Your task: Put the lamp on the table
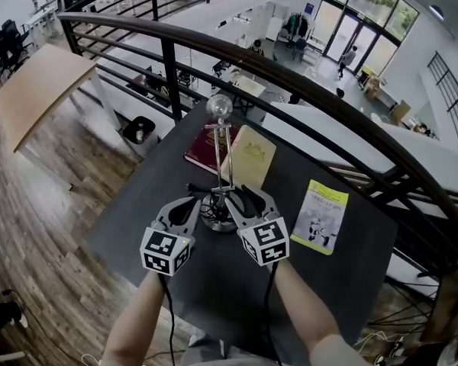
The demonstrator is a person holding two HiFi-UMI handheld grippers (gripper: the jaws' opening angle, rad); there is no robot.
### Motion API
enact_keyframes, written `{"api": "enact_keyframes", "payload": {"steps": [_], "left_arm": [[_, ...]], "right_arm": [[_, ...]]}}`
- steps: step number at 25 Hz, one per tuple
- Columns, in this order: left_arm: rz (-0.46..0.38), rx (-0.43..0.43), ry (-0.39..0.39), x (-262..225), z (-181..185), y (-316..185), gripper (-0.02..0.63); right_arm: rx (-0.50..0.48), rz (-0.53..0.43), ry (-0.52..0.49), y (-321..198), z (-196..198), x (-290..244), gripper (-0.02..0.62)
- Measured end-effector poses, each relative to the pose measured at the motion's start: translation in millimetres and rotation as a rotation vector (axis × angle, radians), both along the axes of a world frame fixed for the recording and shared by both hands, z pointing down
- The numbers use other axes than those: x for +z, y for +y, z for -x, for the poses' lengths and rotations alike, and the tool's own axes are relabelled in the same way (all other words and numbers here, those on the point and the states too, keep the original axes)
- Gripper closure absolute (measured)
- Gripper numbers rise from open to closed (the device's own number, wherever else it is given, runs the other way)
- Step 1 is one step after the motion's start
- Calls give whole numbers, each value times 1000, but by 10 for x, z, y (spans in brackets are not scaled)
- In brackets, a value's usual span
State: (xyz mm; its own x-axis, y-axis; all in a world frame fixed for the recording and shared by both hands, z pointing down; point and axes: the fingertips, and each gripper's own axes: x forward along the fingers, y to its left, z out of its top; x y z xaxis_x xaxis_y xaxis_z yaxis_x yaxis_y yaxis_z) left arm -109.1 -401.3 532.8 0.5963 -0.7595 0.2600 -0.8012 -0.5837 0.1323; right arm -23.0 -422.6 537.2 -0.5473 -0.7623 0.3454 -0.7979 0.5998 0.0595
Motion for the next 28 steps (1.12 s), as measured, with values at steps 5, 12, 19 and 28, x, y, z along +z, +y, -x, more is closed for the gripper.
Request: {"api": "enact_keyframes", "payload": {"steps": [5, 12, 19, 28], "left_arm": [[-87, -19, 138, -594, 35, 220, 601], [-218, -3, 102, -1403, -71, 588, 601], [-260, 29, 111, -1986, -196, 1082, 601], [-290, 96, 108, -2434, -254, 1837, 601]], "right_arm": [[64, -17, -92, 195, -297, -422, 416], [68, -106, -120, 669, -686, -1297, 416], [44, -227, -173, 1312, -944, -2107, 433], [5, -332, -197, 2060, -806, -2622, 520]]}}
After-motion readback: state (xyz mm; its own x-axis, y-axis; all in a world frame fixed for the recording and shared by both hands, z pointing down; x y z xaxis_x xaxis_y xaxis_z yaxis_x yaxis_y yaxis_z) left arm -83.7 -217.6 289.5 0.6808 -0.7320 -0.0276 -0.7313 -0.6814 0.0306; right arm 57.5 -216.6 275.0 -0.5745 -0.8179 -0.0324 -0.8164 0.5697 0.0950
